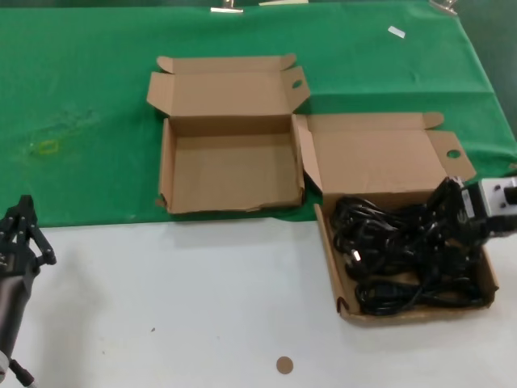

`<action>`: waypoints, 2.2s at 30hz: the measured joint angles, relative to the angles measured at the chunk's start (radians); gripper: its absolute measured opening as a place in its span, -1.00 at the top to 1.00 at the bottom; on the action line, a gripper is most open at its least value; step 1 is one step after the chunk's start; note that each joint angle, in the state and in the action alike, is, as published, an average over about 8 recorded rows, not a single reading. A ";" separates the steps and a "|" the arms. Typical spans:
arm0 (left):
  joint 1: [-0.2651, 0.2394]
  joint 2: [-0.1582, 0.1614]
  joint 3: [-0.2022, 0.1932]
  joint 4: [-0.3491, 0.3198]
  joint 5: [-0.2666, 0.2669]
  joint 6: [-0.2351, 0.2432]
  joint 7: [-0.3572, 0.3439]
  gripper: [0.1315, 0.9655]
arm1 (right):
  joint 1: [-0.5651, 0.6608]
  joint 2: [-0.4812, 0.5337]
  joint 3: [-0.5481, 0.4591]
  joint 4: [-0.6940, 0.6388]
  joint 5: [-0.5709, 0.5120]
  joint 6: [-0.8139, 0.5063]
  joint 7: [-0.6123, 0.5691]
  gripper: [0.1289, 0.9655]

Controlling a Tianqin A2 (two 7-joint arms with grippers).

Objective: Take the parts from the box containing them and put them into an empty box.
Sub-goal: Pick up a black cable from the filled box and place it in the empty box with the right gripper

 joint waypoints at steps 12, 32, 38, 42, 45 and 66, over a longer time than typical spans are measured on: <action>0.000 0.000 0.000 0.000 0.000 0.000 0.000 0.97 | 0.150 -0.074 -0.028 -0.017 -0.042 -0.044 0.041 0.84; 0.000 0.000 0.000 0.000 0.000 0.000 0.000 0.97 | 0.377 -0.425 -0.140 -0.314 -0.150 0.053 0.073 0.84; 0.000 0.000 0.000 0.000 0.000 0.000 0.000 0.97 | 0.448 -0.557 -0.171 -0.491 -0.174 0.117 0.036 0.84; 0.000 0.000 0.000 0.000 0.000 0.000 0.000 0.97 | 0.495 -0.636 -0.184 -0.616 -0.182 0.161 -0.004 0.84; 0.000 0.000 0.000 0.000 0.000 0.000 0.000 0.97 | 0.525 -0.683 -0.189 -0.700 -0.184 0.191 -0.036 0.84; 0.000 0.000 0.000 0.000 0.000 0.000 0.000 0.97 | 0.622 -0.808 -0.179 -0.995 -0.164 0.309 -0.194 0.74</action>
